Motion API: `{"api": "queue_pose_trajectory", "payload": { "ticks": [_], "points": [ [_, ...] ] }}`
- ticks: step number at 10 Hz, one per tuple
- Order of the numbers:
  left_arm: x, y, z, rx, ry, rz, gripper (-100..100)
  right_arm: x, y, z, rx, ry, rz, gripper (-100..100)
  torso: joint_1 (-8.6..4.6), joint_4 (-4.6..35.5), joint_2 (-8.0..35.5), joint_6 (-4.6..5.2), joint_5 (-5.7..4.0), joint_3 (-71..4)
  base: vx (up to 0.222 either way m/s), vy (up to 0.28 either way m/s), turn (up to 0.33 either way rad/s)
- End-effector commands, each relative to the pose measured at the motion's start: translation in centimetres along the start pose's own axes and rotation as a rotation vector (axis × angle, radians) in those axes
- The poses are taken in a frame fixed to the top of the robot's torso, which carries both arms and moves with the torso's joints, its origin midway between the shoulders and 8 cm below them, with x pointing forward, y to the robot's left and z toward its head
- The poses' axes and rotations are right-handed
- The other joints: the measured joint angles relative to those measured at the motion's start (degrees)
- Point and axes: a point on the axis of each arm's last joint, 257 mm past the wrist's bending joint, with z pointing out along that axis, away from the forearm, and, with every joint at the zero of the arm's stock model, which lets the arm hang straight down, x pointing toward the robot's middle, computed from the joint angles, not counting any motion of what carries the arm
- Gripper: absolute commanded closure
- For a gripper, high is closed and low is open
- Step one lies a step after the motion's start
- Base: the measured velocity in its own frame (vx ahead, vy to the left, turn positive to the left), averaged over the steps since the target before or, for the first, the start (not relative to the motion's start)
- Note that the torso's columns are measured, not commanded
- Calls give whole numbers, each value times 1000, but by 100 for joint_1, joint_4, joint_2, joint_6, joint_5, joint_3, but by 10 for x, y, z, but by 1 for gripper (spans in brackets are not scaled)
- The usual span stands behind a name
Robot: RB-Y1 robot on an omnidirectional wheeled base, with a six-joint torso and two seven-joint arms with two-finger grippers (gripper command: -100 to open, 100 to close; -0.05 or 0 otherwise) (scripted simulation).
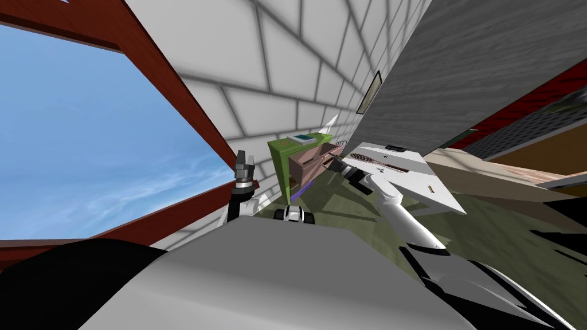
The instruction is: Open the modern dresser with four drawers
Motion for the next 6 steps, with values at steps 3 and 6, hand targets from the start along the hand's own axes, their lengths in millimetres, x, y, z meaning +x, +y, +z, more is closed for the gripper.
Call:
{"api": "queue_pose_trajectory", "payload": {
  "ticks": [3,6],
  "points": [
    [0,0,0,0,0,0,0,2,-3,-2,-9,0,6,0,-5,8,17,3,0,11,4,7,0],
    [0,0,0,0,0,0,0,3,0,-2,-13,3,8,0,5,-1,1,0,2,0,0,0,0]
  ]
}}
